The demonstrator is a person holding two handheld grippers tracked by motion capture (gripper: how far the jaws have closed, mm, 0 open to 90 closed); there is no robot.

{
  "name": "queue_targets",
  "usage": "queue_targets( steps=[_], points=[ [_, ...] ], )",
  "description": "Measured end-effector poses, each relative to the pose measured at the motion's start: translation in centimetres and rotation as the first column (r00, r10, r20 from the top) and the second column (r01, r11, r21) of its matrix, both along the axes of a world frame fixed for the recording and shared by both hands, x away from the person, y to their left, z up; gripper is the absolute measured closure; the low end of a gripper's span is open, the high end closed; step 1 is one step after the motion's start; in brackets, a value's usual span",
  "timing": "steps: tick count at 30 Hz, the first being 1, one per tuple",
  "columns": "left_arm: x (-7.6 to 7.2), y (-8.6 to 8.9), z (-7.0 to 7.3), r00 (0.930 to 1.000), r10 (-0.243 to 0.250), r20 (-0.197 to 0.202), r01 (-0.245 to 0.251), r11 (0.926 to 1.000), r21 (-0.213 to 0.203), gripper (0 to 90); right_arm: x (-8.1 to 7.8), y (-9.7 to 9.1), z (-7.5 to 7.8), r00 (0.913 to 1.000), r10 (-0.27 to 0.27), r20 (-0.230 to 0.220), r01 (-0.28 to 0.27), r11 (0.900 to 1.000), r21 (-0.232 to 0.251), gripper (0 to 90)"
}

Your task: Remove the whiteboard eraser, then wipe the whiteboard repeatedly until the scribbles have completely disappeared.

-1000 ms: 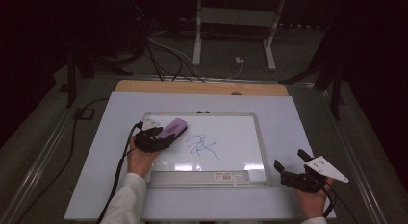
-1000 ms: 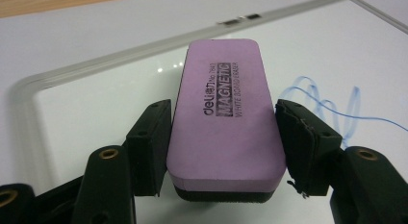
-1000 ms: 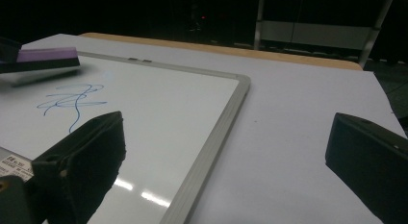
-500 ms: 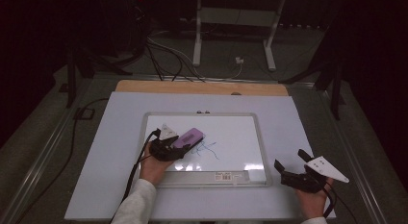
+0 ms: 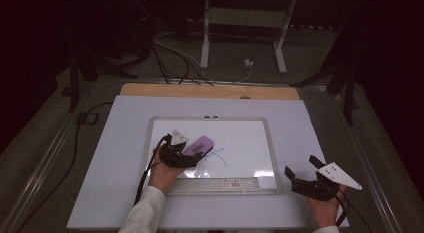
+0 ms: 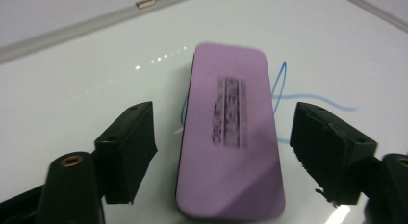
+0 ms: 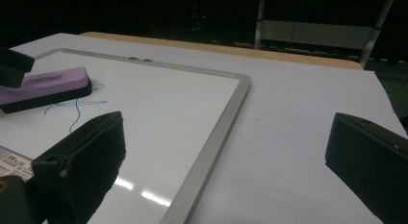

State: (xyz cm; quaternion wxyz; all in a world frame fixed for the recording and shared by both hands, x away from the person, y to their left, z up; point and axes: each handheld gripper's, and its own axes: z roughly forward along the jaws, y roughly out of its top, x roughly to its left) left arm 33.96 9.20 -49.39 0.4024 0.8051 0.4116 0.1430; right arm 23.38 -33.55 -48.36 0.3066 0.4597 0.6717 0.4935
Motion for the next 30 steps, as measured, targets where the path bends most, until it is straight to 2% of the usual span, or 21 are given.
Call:
queue_targets(
  steps=[9,13,19,26,30],
  points=[
    [1.0,-1.5,-0.1,0.9999,-0.005,-0.01,0.005,0.9994,0.035,25.7,0.0,-0.1,0.0,1.0,0.0,0.001,0.0,1.0,0.003,0.9],
    [1.2,-1.8,-0.4,0.9997,-0.002,-0.022,0.004,0.9983,0.059,27.1,0.0,0.0,0.0,1.0,0.002,0.001,-0.002,1.0,0.0,0.9],
    [1.3,-2.0,-0.8,0.9994,-0.005,-0.034,0.007,0.9974,0.072,28.9,0.1,-0.1,-0.1,1.0,0.001,-0.002,-0.001,1.0,0.003,0.8],
    [1.3,-2.3,-1.2,0.9988,-0.024,-0.043,0.028,0.9949,0.097,39.9,0.1,0.0,0.0,1.0,0.001,-0.001,-0.001,1.0,0.0,0.9],
    [1.3,-2.4,-1.2,0.9989,-0.023,-0.041,0.027,0.9945,0.102,41.1,0.1,0.0,-0.1,1.0,0.003,-0.003,-0.003,1.0,-0.001,0.9]
  ],
)
